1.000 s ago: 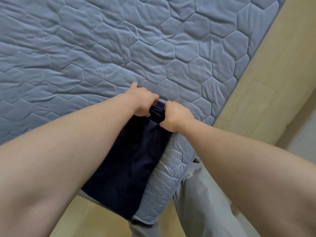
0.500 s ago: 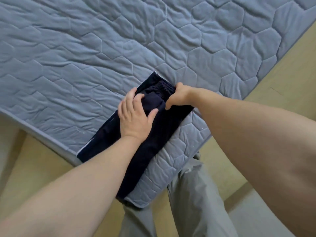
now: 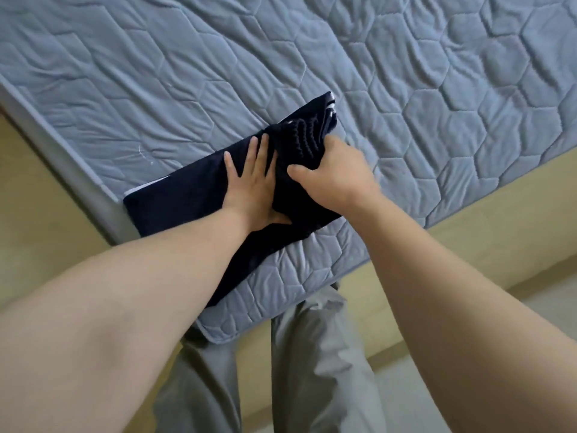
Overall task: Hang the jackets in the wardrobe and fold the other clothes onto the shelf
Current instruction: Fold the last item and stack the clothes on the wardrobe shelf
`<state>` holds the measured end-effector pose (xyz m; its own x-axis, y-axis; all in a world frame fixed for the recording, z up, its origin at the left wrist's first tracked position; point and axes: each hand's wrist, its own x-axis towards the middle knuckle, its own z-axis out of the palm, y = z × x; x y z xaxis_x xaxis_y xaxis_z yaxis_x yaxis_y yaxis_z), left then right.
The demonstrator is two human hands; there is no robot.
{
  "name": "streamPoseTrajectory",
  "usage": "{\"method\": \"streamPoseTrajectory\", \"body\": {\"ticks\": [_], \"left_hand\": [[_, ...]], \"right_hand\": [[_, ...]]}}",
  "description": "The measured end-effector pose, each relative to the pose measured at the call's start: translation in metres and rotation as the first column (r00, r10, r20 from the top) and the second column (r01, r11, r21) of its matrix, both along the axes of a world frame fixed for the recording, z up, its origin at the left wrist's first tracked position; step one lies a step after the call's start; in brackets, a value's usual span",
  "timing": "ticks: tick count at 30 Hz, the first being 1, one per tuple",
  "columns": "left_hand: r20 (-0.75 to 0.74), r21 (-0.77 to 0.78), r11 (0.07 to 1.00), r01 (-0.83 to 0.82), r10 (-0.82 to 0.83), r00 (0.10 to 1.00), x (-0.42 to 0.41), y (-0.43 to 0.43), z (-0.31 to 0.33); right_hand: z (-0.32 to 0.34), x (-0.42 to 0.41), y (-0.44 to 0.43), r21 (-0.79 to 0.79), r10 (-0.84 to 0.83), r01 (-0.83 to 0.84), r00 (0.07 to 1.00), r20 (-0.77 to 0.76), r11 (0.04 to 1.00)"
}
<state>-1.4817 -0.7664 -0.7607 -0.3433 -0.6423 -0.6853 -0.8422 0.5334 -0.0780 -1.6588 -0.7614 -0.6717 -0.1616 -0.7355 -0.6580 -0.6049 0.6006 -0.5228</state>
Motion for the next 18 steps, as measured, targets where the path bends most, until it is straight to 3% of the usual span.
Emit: {"method": "streamPoseTrajectory", "body": {"ticks": [2, 3, 5, 6, 7, 8, 9, 10, 11, 13, 18], "left_hand": [[-0.216, -0.021, 0.995, -0.095, 0.088, 0.973, 0.016, 0.006, 0.012], [-0.369, -0.033, 0.983, -0.18, 0.156, 0.916, 0.029, 0.011, 0.02], [-0.613, -0.06, 0.922, -0.383, 0.269, 0.743, 0.058, 0.024, 0.036], [-0.675, 0.003, 0.85, -0.527, 0.391, 0.626, 0.076, 0.031, 0.041], [-0.681, 0.163, 0.716, -0.679, 0.58, 0.448, 0.094, 0.037, 0.046], [-0.602, 0.382, 0.483, -0.788, 0.777, 0.184, 0.111, 0.041, 0.051], [-0.448, 0.579, 0.198, -0.791, 0.888, -0.106, 0.129, 0.045, 0.056], [-0.258, 0.706, -0.062, -0.706, 0.905, -0.337, 0.147, 0.047, 0.06], [-0.092, 0.767, -0.234, -0.597, 0.882, -0.463, 0.168, 0.049, 0.062], [0.122, 0.817, -0.401, -0.414, 0.822, -0.557, 0.207, 0.056, 0.062], [0.28, 0.878, -0.458, -0.141, 0.73, -0.624, 0.269, 0.074, 0.051]], "right_hand": [[0.019, 0.021, 0.001, -0.024, 0.029, -0.031, 0.998, -0.053, 0.999], [0.029, 0.033, 0.003, -0.041, 0.053, -0.057, 0.994, -0.092, 0.998], [0.053, 0.062, 0.01, -0.09, 0.099, -0.116, 0.98, -0.172, 0.989], [0.064, 0.079, 0.014, -0.122, 0.122, -0.149, 0.972, -0.202, 0.981], [0.074, 0.097, 0.019, -0.153, 0.142, -0.177, 0.966, -0.217, 0.972], [0.081, 0.117, 0.025, -0.17, 0.159, -0.2, 0.96, -0.228, 0.965], [0.085, 0.137, 0.032, -0.169, 0.178, -0.222, 0.954, -0.239, 0.96], [0.087, 0.158, 0.038, -0.148, 0.204, -0.246, 0.946, -0.253, 0.958], [0.086, 0.179, 0.044, -0.121, 0.24, -0.278, 0.935, -0.262, 0.953], [0.079, 0.22, 0.057, -0.074, 0.32, -0.348, 0.913, -0.254, 0.934], [0.031, 0.297, 0.072, 0.038, 0.415, -0.416, 0.889, -0.194, 0.909]]}}
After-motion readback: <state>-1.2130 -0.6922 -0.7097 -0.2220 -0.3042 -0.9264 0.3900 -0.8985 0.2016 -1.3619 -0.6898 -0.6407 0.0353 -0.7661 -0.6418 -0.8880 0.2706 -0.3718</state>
